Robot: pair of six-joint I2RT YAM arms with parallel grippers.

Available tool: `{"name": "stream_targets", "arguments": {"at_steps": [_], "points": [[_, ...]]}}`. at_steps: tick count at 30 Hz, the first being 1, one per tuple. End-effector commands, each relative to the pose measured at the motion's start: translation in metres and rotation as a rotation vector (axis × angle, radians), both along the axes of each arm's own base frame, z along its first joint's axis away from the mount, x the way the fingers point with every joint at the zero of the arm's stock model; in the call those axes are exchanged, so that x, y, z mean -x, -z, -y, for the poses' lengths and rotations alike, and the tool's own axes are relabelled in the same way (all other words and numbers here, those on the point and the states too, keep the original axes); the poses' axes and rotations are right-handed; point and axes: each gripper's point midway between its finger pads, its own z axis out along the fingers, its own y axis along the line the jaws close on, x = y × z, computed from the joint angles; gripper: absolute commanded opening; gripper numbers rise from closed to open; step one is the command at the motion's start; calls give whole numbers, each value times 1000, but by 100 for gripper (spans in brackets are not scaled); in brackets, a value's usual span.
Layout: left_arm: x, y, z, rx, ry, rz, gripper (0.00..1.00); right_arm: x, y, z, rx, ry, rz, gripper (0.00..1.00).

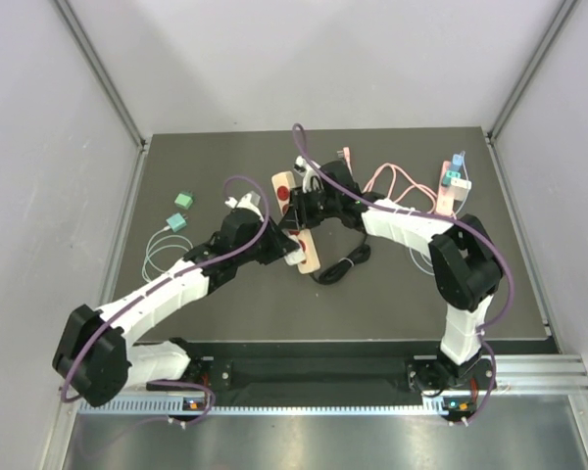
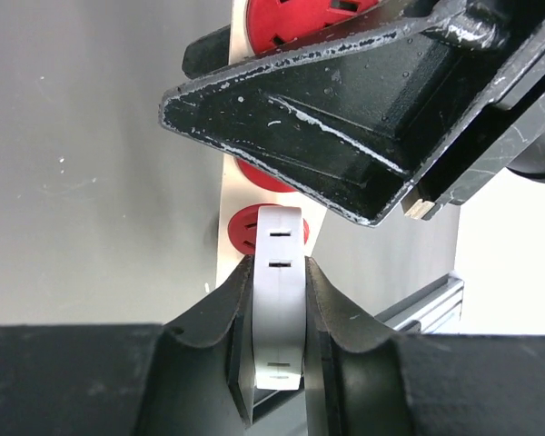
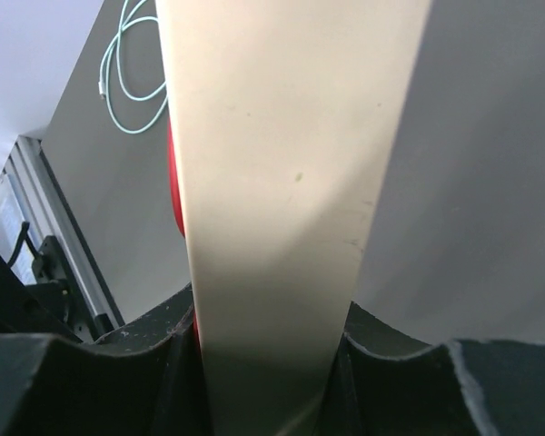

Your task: Pull the plug off the socket

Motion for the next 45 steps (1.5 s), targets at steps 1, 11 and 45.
{"name": "stream_targets", "arguments": {"at_steps": [1, 11, 45], "points": [[4, -20, -17, -11, -30, 5, 0, -61, -16, 41, 85, 163, 201, 0], [1, -15, -83, -558, 16, 80, 0, -77, -5, 60, 187, 263, 236, 0], [-124, 83, -313, 44, -631, -215, 7, -15, -42, 18, -130, -136, 162, 0]]}}
